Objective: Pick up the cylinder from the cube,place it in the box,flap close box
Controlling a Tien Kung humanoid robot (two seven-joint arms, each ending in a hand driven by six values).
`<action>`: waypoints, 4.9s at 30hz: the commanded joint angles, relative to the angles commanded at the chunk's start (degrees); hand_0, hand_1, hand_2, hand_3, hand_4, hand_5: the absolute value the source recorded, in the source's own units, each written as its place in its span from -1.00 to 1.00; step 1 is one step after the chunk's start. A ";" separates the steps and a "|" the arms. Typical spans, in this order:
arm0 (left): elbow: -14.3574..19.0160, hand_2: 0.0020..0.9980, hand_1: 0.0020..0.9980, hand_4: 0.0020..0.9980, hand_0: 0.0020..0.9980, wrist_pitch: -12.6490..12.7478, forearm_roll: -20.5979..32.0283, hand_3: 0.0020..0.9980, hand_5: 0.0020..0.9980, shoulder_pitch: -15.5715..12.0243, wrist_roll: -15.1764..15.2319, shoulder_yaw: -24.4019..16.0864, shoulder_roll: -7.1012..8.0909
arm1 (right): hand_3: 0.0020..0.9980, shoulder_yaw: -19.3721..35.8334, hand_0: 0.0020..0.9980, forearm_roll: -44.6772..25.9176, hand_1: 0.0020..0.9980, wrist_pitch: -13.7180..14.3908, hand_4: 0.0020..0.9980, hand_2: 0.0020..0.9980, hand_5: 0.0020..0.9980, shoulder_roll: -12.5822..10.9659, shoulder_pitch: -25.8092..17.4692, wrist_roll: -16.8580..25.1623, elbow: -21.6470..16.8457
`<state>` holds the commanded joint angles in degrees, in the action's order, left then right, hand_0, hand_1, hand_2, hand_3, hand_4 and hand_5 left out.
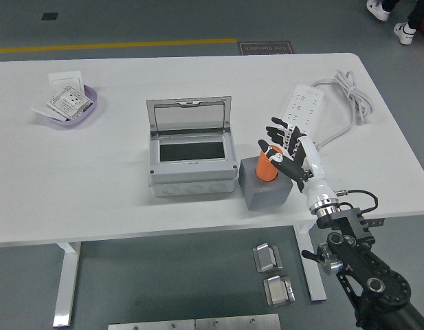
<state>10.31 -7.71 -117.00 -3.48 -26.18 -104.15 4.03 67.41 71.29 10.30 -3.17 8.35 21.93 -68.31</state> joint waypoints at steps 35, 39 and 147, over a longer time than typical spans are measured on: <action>0.00 0.54 0.57 0.70 0.54 -0.02 0.54 0.77 0.17 0.99 0.48 1.60 0.10 | 0.61 -3.01 0.52 0.63 0.53 -0.04 0.44 0.52 -0.78 -0.91 1.86 -1.27 2.58; 0.00 0.54 0.57 0.70 0.54 0.00 0.58 0.77 0.17 1.03 0.51 1.63 0.02 | 0.61 -3.64 0.52 0.58 0.53 0.10 0.44 0.52 -0.78 -0.79 2.34 -1.33 3.03; 0.00 0.49 0.53 0.66 0.49 2.32 0.63 0.68 0.14 0.75 3.73 0.97 0.39 | -0.45 -23.21 -0.96 25.48 -0.73 10.60 -1.00 -0.52 -1.00 -1.37 21.22 -18.24 2.33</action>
<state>10.31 -5.39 -116.37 -2.73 -22.45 -103.18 4.42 44.20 96.77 20.90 -4.54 29.57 3.69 -65.98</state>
